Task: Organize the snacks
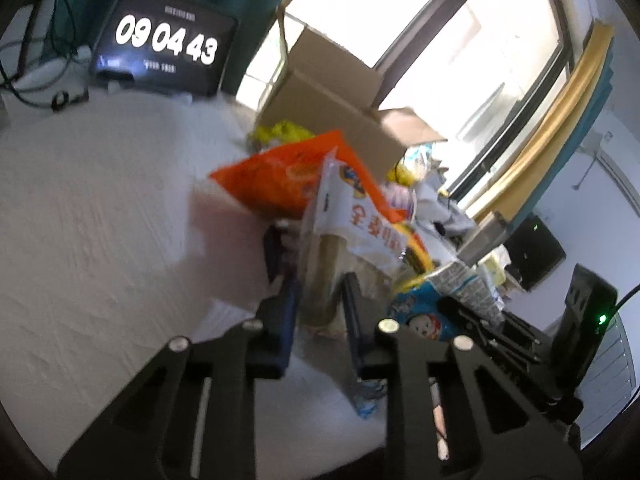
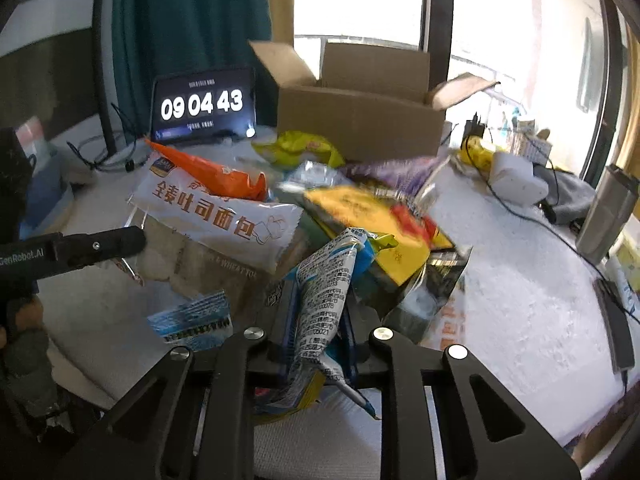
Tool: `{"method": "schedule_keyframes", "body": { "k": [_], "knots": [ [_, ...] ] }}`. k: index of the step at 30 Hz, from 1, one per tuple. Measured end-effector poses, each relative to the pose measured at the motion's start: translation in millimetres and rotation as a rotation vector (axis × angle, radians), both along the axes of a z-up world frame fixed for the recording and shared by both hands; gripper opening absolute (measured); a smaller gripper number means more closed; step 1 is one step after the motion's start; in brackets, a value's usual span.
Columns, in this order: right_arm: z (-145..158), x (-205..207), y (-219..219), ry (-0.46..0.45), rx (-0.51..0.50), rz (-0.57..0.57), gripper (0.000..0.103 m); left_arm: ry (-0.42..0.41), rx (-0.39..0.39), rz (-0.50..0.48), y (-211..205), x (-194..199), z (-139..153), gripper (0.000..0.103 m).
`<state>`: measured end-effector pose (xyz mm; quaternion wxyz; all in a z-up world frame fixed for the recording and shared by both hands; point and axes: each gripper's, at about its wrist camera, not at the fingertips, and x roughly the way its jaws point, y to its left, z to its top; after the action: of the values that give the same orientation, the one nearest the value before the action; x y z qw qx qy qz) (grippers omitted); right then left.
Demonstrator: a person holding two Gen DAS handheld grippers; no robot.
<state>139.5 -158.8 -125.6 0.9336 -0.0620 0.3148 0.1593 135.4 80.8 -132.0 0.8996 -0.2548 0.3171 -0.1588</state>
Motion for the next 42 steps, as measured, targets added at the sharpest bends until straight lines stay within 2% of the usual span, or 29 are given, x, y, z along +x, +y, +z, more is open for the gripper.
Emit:
{"method": "schedule_keyframes", "body": {
  "k": [4,11,16,20,27,42],
  "knots": [
    [18,-2,-10,-0.042,0.021,-0.003,0.021,-0.052,0.023,0.034,2,-3,23,0.021],
    [53,-1,-30,-0.112,0.072,-0.008,0.021,-0.127,0.109,0.054,-6,-4,60,0.021],
    [76,9,-44,-0.155,0.115,-0.004,0.021,-0.167,0.135,0.067,-9,0,79,0.021],
    [89,20,-52,-0.197,0.121,0.001,0.021,-0.204,0.187,0.078,-17,10,96,0.021],
    [108,53,-74,-0.255,0.129,-0.006,0.021,-0.257,0.279,0.102,-31,34,119,0.021],
    [150,142,-107,-0.356,0.133,-0.026,0.021,-0.350,0.398,0.155,-35,113,167,0.022]
  ]
}}
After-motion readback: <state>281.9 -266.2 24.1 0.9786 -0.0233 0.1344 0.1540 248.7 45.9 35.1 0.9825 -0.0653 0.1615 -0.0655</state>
